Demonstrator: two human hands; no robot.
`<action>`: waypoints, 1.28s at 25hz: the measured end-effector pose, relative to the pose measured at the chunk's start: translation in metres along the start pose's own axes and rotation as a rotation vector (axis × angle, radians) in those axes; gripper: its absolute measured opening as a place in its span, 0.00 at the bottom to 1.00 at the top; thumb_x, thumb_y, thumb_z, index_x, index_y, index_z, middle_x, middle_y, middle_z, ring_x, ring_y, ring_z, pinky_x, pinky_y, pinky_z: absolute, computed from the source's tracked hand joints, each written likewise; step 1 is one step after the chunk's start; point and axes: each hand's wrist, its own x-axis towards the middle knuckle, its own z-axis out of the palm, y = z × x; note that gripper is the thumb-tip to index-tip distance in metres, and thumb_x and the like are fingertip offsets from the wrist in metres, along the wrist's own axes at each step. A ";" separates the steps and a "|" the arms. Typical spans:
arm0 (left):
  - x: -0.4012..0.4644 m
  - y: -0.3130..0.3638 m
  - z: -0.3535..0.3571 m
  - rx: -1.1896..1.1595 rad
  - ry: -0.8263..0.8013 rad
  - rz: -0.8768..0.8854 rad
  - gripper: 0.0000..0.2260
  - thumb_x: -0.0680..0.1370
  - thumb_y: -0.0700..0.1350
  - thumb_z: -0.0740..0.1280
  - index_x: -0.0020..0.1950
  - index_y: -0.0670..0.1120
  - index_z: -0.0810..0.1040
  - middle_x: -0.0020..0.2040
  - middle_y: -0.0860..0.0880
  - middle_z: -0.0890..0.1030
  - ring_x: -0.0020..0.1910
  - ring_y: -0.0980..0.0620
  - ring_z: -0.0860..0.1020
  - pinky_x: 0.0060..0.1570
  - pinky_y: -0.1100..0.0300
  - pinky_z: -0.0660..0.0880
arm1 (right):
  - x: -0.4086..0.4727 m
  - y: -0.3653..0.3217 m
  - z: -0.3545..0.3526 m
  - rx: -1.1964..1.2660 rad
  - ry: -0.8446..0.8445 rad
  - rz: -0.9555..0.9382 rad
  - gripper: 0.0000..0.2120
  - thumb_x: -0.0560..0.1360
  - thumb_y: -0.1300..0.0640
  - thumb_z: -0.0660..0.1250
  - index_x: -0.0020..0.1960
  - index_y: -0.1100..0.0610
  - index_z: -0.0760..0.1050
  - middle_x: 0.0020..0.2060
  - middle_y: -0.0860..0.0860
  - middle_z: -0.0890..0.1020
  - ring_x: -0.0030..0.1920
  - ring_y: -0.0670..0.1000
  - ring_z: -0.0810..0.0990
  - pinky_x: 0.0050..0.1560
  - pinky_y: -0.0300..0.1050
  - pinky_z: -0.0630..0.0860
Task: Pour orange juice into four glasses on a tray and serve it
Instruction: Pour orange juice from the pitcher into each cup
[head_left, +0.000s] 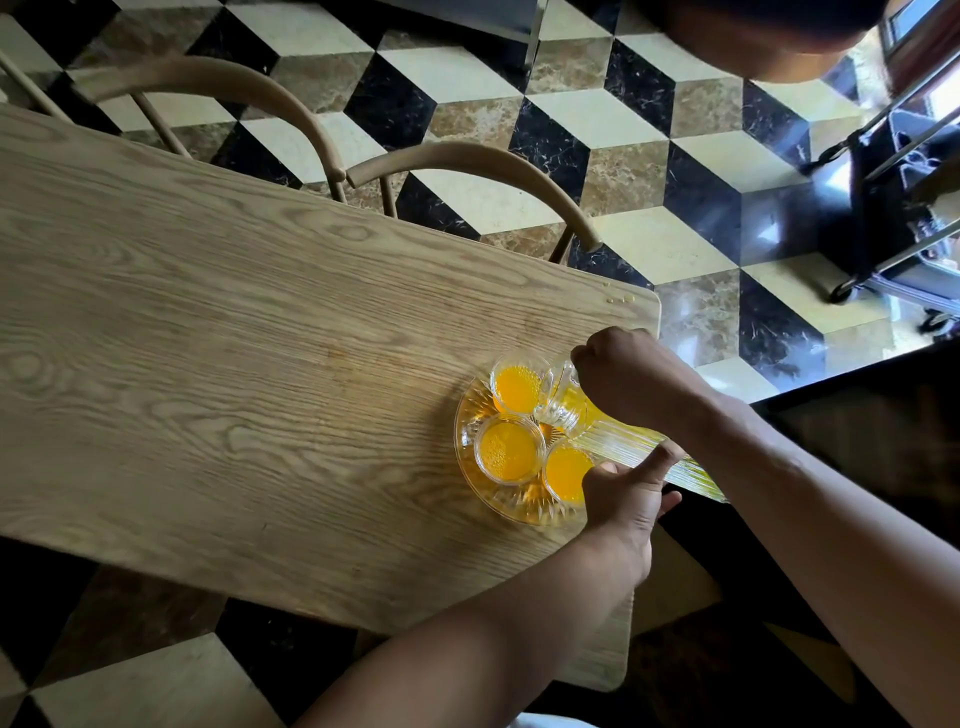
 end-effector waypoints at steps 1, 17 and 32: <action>0.000 0.002 0.002 0.000 0.001 0.004 0.41 0.40 0.63 0.85 0.41 0.44 0.70 0.42 0.42 0.72 0.40 0.46 0.74 0.34 0.60 0.80 | 0.002 0.000 -0.001 0.000 0.000 0.003 0.18 0.82 0.53 0.55 0.38 0.60 0.72 0.36 0.59 0.77 0.35 0.58 0.75 0.37 0.48 0.74; 0.009 0.025 0.014 -0.081 -0.017 -0.043 0.47 0.35 0.66 0.81 0.45 0.43 0.74 0.34 0.46 0.78 0.29 0.52 0.78 0.34 0.58 0.81 | 0.038 -0.014 -0.005 -0.095 -0.050 0.012 0.15 0.80 0.57 0.57 0.39 0.62 0.74 0.33 0.55 0.74 0.33 0.56 0.75 0.36 0.46 0.73; 0.007 0.039 0.022 -0.189 -0.048 -0.107 0.44 0.34 0.66 0.83 0.40 0.45 0.73 0.40 0.43 0.77 0.40 0.47 0.80 0.34 0.57 0.81 | 0.048 -0.031 -0.005 -0.238 -0.070 -0.012 0.16 0.79 0.57 0.57 0.33 0.60 0.68 0.30 0.54 0.72 0.29 0.53 0.71 0.29 0.41 0.65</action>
